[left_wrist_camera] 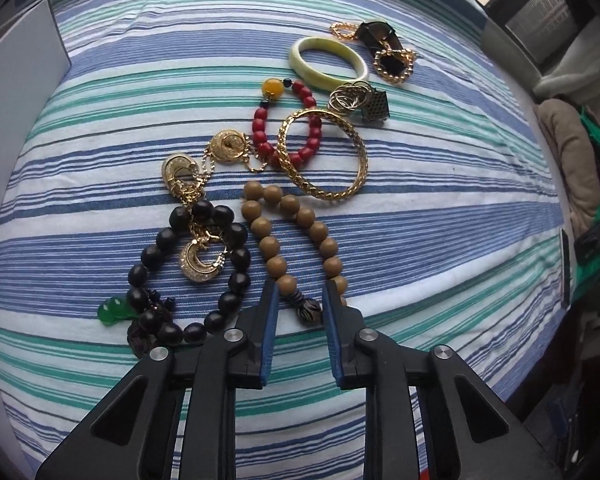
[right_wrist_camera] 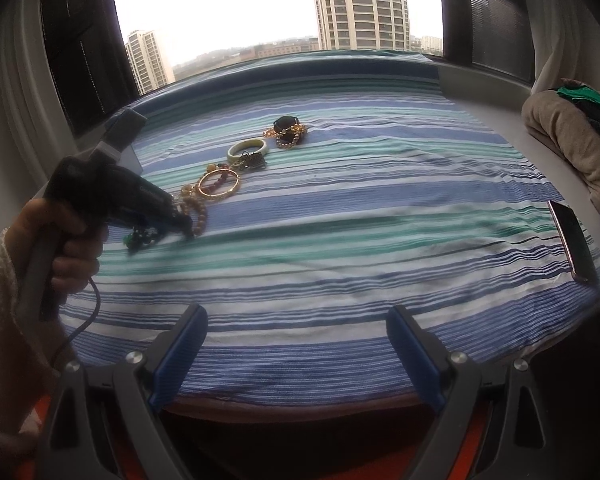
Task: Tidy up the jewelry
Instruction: 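Reach the left tool to the wooden bead bracelet and grasp it, then grasp the black bead bracelet with the right tool while the left tool lifts the wooden bracelet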
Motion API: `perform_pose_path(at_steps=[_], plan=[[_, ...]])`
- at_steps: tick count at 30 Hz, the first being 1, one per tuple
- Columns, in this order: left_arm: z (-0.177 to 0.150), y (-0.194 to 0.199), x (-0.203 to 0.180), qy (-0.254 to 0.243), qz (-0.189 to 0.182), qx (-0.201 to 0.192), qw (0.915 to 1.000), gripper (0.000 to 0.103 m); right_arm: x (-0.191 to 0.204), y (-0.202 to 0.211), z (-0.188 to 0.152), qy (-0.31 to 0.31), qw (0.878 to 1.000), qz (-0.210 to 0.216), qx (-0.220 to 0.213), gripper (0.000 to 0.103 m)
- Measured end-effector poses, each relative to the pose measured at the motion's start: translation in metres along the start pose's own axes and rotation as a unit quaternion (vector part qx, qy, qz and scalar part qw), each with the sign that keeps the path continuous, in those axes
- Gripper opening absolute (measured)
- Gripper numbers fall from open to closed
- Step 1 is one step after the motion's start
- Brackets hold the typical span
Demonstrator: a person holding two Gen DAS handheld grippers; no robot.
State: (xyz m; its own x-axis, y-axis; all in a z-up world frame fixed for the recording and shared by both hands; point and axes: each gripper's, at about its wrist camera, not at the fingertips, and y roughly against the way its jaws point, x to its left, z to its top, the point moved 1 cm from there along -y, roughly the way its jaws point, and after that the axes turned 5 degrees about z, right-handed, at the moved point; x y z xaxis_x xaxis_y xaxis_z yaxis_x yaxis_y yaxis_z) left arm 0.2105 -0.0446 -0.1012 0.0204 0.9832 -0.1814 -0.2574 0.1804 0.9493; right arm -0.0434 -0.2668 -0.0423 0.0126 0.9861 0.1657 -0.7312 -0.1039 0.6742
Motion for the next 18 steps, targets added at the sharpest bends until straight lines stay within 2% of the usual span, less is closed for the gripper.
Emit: perform_pose_path(at_steps=[5,9,11,12,13,15,18], plan=[[0.004,-0.009,-0.001,0.007,0.004,0.01,0.9999,0.034,0.002,0.0,-0.001,0.003,1.0,0.002,0.0,0.093],[-0.004,-0.008,-0.018,-0.024,0.023,-0.009,0.9994,0.035,0.003,0.001,-0.001,0.004,1.0,0.0,0.0,0.093],[-0.005,-0.008,-0.022,-0.026,0.014,-0.009,0.9995,0.024,0.003,0.001,-0.001,0.003,1.0,-0.002,0.0,0.093],[-0.004,-0.009,-0.023,-0.03,0.021,-0.006,0.9993,0.01,0.003,0.001,-0.001,0.003,1.0,-0.003,0.0,0.093],[-0.005,-0.01,-0.022,-0.03,0.022,-0.002,0.9993,0.009,0.004,0.0,-0.001,0.003,1.0,-0.003,0.0,0.093],[-0.006,-0.006,-0.015,-0.014,0.004,-0.007,0.9999,0.009,0.005,0.001,-0.001,0.004,1.0,-0.003,0.0,0.093],[-0.008,0.019,-0.004,0.012,-0.045,-0.034,0.9983,0.009,0.005,0.001,0.0,0.004,1.0,-0.003,0.0,0.093]])
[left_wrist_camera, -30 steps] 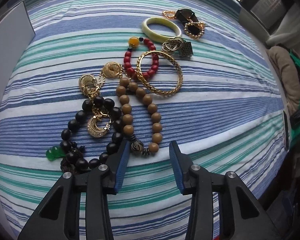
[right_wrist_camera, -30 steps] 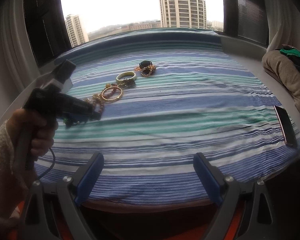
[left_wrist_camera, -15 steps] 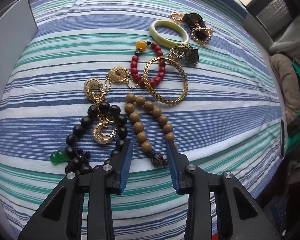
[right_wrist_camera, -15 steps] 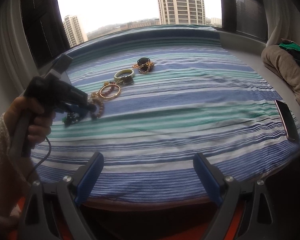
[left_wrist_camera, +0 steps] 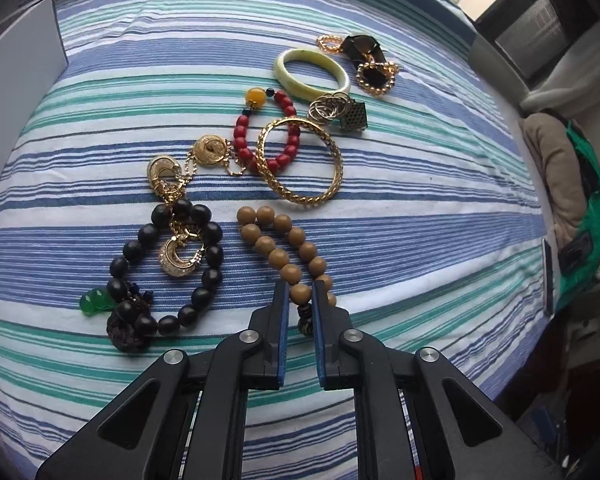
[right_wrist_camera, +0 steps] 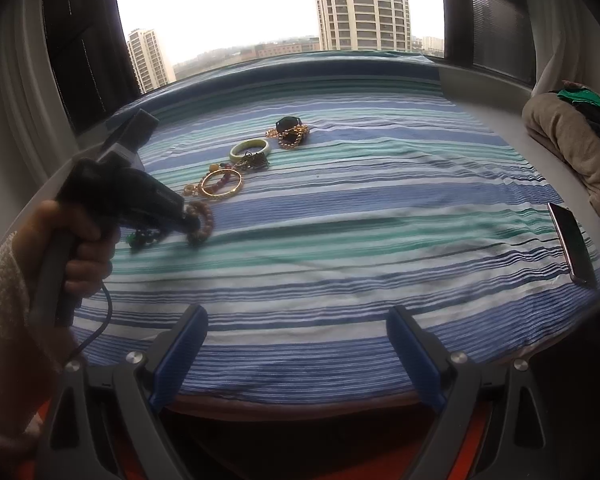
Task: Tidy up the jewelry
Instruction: 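Grasp the black bead bracelet with the right tool while the left tool lifts the wooden bracelet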
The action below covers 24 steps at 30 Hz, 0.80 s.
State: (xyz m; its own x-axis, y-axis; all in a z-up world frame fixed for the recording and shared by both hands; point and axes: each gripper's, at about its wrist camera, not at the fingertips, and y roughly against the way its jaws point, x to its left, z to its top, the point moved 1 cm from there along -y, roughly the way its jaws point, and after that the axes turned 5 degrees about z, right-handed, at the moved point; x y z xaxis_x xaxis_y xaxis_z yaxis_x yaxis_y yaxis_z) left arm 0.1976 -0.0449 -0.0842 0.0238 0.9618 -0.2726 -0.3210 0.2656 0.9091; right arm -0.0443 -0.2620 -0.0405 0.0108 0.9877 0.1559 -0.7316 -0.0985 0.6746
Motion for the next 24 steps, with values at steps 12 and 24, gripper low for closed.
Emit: perform_pose_path(at_steps=[12,24], plan=[[-0.011,0.133,0.07,0.059,-0.003,-0.132,0.9895,0.009,0.001,-0.003,0.034,0.033,0.998,0.047,0.03,0.093],[-0.06,0.146,0.145,0.113,0.077,-0.144,0.9802,0.009,0.099,-0.128,0.108,0.048,0.947,0.244,0.205,0.056]])
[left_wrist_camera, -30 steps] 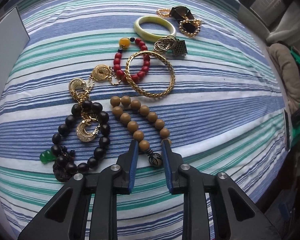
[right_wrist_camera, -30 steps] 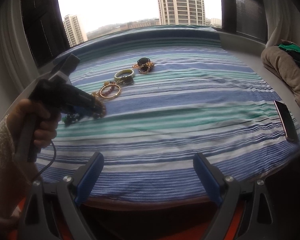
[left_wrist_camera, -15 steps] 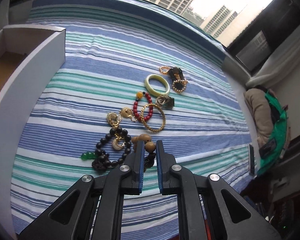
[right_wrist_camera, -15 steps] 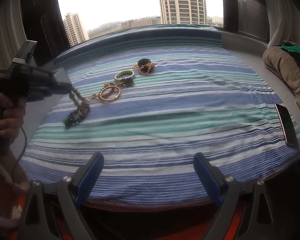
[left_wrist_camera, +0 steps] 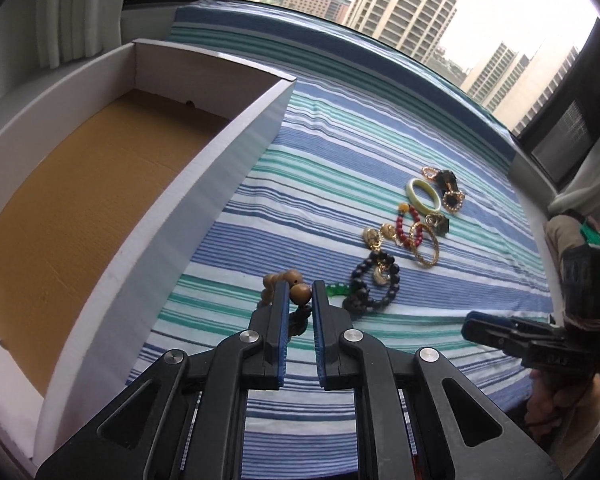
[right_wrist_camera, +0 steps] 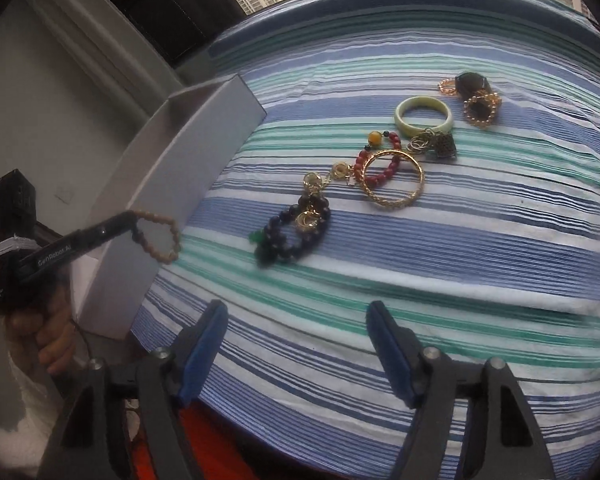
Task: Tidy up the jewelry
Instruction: 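Grasp the black bead bracelet with the right tool while the left tool lifts the wooden bracelet, then carry both bracelets into the white box and open both tools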
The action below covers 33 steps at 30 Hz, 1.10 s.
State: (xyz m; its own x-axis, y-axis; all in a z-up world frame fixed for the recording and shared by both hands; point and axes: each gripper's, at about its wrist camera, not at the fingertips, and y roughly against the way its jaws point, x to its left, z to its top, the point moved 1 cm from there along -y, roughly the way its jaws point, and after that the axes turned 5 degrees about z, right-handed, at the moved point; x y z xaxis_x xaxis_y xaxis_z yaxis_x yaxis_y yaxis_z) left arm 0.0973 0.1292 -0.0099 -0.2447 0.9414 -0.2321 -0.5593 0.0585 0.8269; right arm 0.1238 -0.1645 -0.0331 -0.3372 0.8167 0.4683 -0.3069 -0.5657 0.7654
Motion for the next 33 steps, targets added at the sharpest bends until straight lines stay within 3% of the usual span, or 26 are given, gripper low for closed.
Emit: perform_pose_path(at_steps=[3,6,18,19,21,25,33], plan=[[-0.009,-0.005,0.006,0.008,0.003,0.007,0.9999,0.009,0.006,-0.048,0.022,-0.024,0.998,0.038,0.036,0.044],[-0.015,-0.007,0.01,0.013,-0.002,0.012,0.9998,0.009,0.018,-0.085,0.042,-0.036,0.997,0.039,0.049,0.042],[-0.027,-0.016,0.013,0.016,-0.017,0.024,0.9994,0.009,0.025,-0.156,0.07,-0.074,0.991,-0.067,0.094,0.039],[-0.028,-0.017,0.014,0.017,-0.018,0.025,0.9994,0.009,0.024,-0.159,0.069,-0.078,0.99,-0.074,0.094,0.032],[-0.03,-0.014,0.014,0.017,-0.02,0.024,0.9994,0.009,0.026,-0.159,0.071,-0.067,0.991,-0.095,0.072,0.011],[-0.033,-0.003,0.016,0.018,-0.025,0.018,0.9994,0.009,0.027,-0.132,0.068,-0.052,0.995,-0.086,0.023,0.011],[-0.022,0.03,0.012,0.024,-0.049,-0.011,0.9984,0.009,0.049,-0.055,0.067,0.013,0.996,-0.085,-0.03,0.011]])
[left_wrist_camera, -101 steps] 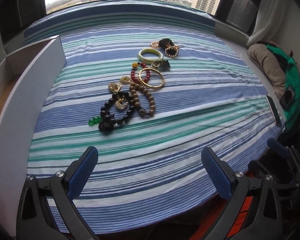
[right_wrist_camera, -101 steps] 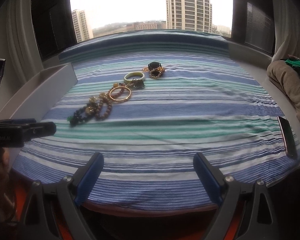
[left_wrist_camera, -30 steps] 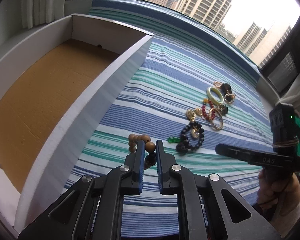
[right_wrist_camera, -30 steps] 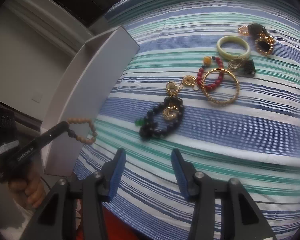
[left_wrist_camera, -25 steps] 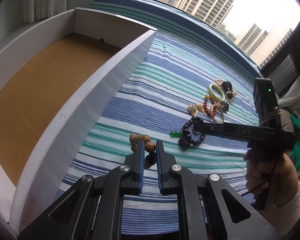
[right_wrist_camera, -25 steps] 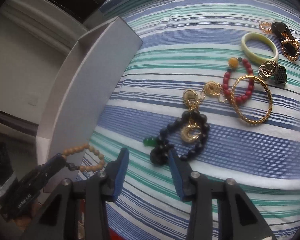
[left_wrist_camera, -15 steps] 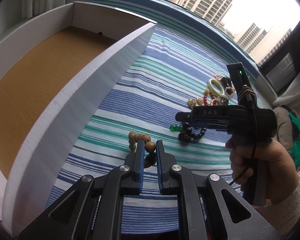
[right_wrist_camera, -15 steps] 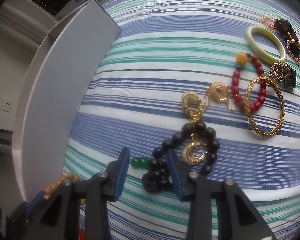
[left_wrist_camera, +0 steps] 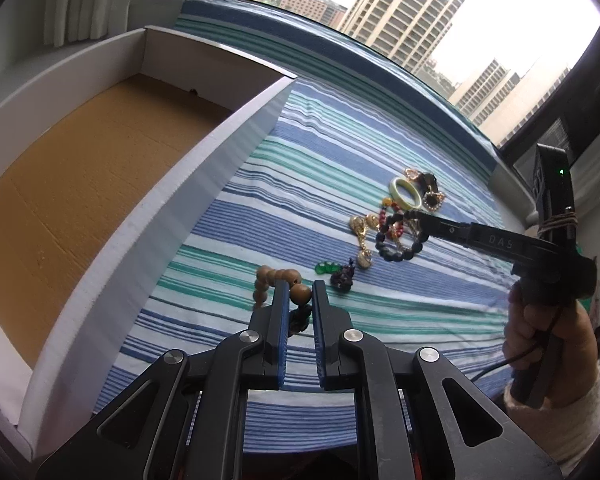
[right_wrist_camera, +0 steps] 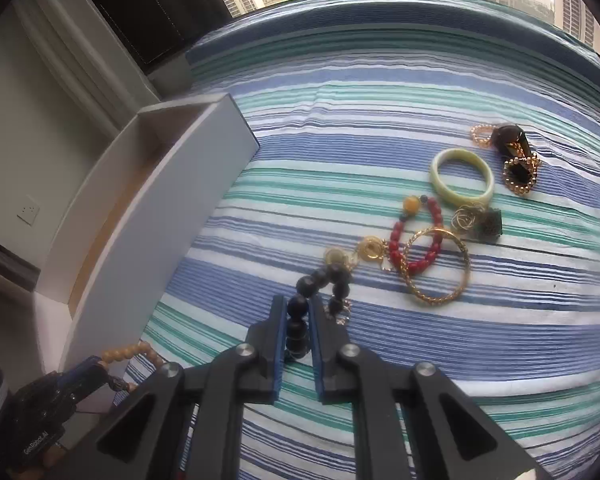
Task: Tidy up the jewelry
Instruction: 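Carry both bracelets into the white box and open both tools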
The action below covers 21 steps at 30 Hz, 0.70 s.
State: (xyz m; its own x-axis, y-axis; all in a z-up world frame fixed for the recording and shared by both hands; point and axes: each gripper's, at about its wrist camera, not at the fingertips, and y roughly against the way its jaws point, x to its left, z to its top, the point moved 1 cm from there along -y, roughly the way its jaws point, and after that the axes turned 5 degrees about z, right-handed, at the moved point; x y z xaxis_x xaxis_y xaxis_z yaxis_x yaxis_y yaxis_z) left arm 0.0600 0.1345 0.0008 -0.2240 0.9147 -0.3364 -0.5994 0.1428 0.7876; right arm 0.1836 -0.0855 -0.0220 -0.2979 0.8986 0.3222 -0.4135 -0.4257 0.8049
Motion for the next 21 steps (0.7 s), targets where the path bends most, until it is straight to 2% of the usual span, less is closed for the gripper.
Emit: perform_pose_path(at_steps=[4,7,10,13,16,21], plan=[[0.009,0.026,-0.001,0.005,-0.014,-0.018,0.9997,0.009,0.009,0.026,0.006,0.036,0.999,-0.004,-0.016,0.011],[0.017,0.052,0.006,0.013,-0.02,-0.035,0.9991,0.009,0.027,0.042,0.011,0.058,0.998,0.015,-0.025,0.011],[0.025,0.08,0.021,0.022,-0.007,-0.06,0.9979,0.009,0.056,0.054,0.017,0.084,0.995,0.047,-0.035,0.011],[0.031,0.105,0.042,0.033,0.03,-0.087,0.9953,0.009,0.092,0.064,0.023,0.113,0.989,0.087,-0.048,0.011],[0.036,0.115,0.071,0.048,0.082,-0.102,0.9902,0.009,0.136,0.068,0.029,0.148,0.979,0.124,-0.059,0.011],[0.034,0.101,0.121,0.081,0.151,-0.089,0.9811,0.009,0.201,0.045,0.034,0.198,0.965,0.166,-0.052,0.011]])
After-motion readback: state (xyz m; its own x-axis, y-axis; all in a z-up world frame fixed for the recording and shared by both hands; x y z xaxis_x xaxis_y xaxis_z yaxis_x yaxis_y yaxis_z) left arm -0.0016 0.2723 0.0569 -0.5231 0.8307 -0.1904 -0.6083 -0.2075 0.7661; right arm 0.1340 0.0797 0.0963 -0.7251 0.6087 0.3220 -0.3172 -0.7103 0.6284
